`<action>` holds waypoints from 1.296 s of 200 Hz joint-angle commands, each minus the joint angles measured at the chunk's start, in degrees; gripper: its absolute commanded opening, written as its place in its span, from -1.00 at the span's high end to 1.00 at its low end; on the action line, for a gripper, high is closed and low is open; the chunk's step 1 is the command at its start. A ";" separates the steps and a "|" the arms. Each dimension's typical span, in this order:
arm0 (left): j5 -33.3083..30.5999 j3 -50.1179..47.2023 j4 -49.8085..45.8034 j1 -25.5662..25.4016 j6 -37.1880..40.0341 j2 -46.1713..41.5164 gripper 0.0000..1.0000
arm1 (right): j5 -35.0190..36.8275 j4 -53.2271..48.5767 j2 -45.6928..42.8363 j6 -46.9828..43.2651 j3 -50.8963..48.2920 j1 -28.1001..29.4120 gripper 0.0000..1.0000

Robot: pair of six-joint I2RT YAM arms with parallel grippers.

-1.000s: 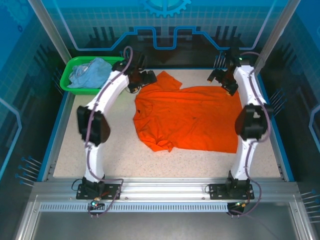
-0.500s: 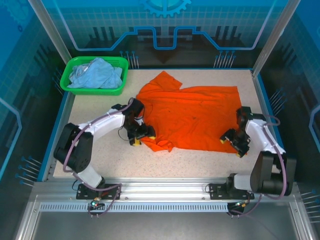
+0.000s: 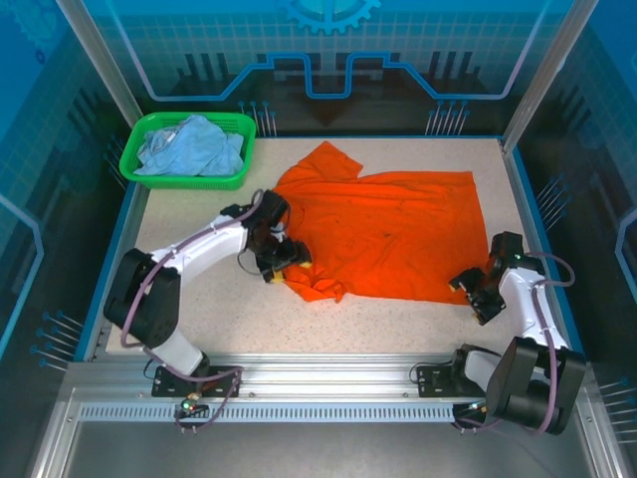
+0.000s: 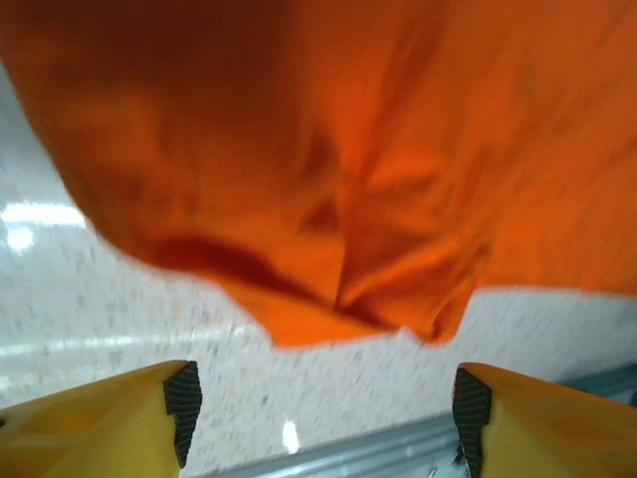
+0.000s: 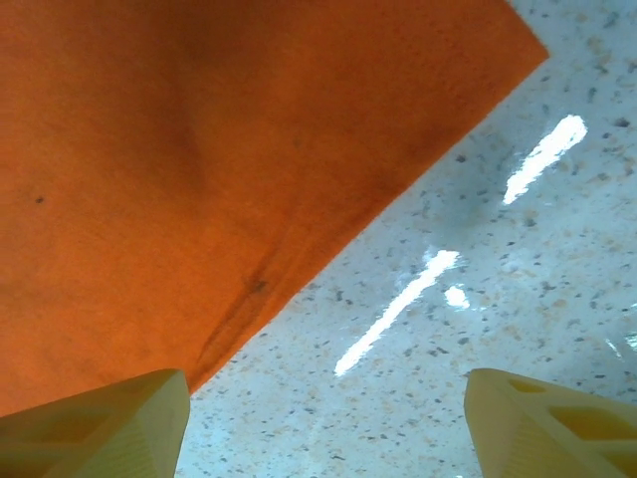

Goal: Fold and stack the t-shirts

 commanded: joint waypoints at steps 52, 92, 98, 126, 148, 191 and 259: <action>-10.63 30.65 1.30 -0.46 4.99 26.20 0.04 | 8.95 -0.27 34.01 -1.35 32.72 22.26 -0.41; -16.68 41.21 -3.67 -0.94 5.85 38.41 0.11 | 8.05 -1.64 51.64 -1.20 48.59 25.72 -0.37; -17.06 41.53 -4.00 -1.00 5.40 39.53 0.11 | 7.84 -1.73 53.68 -1.09 49.98 25.97 -0.36; -19.44 41.52 -3.54 -0.02 2.96 43.11 0.09 | 7.67 -1.87 61.66 -1.92 56.43 27.26 -0.35; -20.28 44.68 -4.29 1.94 2.32 46.41 0.08 | 7.75 -3.33 66.97 -1.37 62.22 27.45 -0.39; -21.30 56.41 -8.36 5.92 2.59 52.39 0.06 | 2.76 -8.89 78.52 -1.66 81.21 27.72 -0.40; -15.54 70.30 -13.21 8.91 4.10 53.13 -0.44 | 1.06 -20.06 89.59 0.40 109.85 28.16 -0.65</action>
